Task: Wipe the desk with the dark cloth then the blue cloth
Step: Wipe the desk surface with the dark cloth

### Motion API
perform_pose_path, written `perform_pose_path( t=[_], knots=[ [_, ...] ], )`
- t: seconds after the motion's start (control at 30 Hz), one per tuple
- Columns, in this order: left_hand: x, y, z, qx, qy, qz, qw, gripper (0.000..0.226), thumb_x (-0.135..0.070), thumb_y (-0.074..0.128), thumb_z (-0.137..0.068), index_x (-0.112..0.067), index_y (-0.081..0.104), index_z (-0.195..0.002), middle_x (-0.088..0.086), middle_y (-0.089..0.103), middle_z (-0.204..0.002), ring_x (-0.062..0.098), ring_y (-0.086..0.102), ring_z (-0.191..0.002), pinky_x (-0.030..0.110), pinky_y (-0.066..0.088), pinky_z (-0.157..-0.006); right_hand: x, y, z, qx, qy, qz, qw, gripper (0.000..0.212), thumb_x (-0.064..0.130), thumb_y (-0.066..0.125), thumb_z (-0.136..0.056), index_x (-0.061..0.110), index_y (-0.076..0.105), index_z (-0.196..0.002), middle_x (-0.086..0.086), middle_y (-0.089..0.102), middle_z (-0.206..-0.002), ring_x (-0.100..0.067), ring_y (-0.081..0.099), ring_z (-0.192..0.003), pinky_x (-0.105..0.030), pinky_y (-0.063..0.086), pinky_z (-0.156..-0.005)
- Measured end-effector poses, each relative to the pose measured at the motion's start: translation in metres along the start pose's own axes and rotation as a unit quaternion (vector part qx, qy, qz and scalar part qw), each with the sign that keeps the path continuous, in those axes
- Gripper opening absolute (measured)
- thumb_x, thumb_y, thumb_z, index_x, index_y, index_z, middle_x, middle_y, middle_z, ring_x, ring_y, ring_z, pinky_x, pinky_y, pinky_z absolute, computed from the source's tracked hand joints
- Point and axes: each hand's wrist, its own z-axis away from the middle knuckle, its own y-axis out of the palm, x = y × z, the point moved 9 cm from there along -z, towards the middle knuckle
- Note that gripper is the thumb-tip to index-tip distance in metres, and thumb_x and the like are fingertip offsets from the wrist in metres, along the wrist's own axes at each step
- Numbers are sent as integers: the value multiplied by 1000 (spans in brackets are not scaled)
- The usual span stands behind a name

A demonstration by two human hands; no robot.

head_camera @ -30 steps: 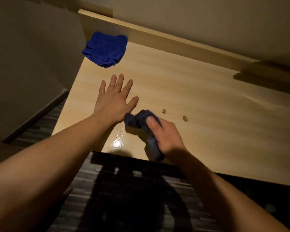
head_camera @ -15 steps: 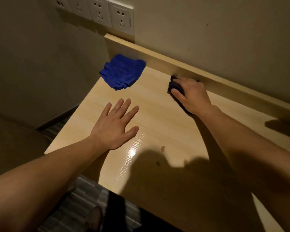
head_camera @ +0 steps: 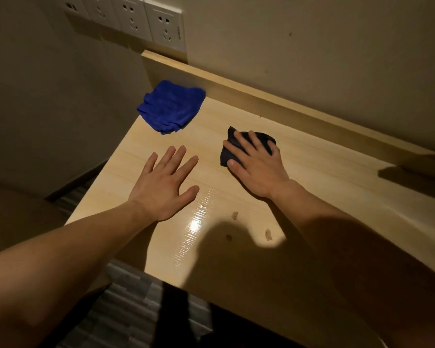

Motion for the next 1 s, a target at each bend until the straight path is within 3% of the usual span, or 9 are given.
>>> perform_pose_path(
  t=[0.63, 0.87, 1.0],
  knots=[
    [-3, -5, 4, -28, 29, 25, 999, 79, -75, 12, -103, -36, 8, -171, 4, 0, -181, 26, -4, -166, 57, 1, -131, 136, 49, 145, -29, 17, -65, 997, 54, 55, 21, -110, 42, 23, -163, 13, 13, -173, -10, 0, -160, -39, 8, -124],
    [-4, -3, 4, -25, 36, 19, 999, 81, -75, 11, -102, -34, 8, -171, 6, 0, -180, 29, -3, -166, 59, 1, -130, 169, 64, 179, -64, 3, -121, 991, 52, 50, 32, -108, 33, 46, -155, 8, 35, -167, -15, 23, -157, -40, 31, -111],
    [-4, 2, -2, 26, 29, 7, 999, 81, -75, 11, -103, -33, 0, -171, 7, -8, -180, 31, -10, -165, 61, -3, -129, 180, 66, 195, -91, 36, -191, 977, 43, 46, 41, -107, 32, 59, -144, 10, 48, -159, -14, 36, -151, -42, 38, -103]
  ],
)
